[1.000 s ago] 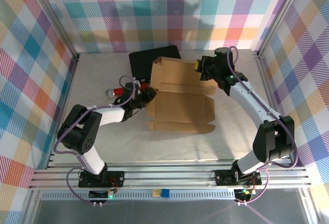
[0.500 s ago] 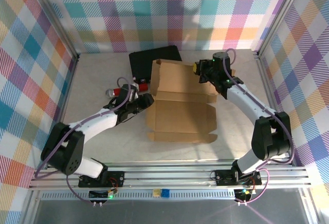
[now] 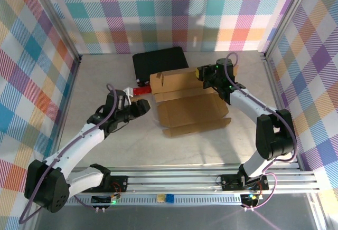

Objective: Fold the paper box

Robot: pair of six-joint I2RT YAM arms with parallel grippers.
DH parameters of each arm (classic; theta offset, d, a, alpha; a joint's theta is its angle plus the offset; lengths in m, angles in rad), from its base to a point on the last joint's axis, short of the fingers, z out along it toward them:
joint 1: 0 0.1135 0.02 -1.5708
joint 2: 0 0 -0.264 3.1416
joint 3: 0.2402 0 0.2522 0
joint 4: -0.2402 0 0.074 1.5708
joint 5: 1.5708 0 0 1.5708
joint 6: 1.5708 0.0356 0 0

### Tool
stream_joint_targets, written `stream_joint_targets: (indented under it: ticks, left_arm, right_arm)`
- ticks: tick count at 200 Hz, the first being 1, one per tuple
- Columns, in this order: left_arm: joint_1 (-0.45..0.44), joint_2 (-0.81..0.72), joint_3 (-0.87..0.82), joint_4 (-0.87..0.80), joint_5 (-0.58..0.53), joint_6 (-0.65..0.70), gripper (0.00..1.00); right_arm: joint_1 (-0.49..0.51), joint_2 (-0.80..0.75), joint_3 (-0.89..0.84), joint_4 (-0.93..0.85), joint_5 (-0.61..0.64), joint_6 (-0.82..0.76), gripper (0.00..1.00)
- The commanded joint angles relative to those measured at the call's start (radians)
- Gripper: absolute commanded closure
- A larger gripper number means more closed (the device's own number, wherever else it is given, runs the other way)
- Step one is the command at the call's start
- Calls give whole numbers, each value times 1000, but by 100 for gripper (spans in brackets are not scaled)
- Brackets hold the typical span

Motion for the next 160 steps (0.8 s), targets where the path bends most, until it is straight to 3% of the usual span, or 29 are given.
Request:
stream_joint_targets:
  ticks: [1, 35, 66, 104, 127, 160]
  left_arm:
    - [21, 89, 144, -120, -13, 166, 40]
    - [21, 227, 265, -121, -116, 324, 36]
    - [39, 317, 307, -55, -113, 414, 36]
    - [87, 360, 329, 89, -52, 369, 36]
    - [89, 366, 359, 60, -38, 361, 37]
    - [124, 337, 320, 54, -14, 341, 37]
  right_arm:
    - [6, 7, -6, 42, -26, -20, 100]
    - [4, 23, 4, 30, -38, -8, 100]
    - [5, 29, 16, 11, -42, -17, 100]
    - [5, 53, 6, 77, -72, -85, 100]
    - [0, 74, -77, 245, -98, -81, 100]
    - [-13, 89, -124, 326, -161, -109, 100]
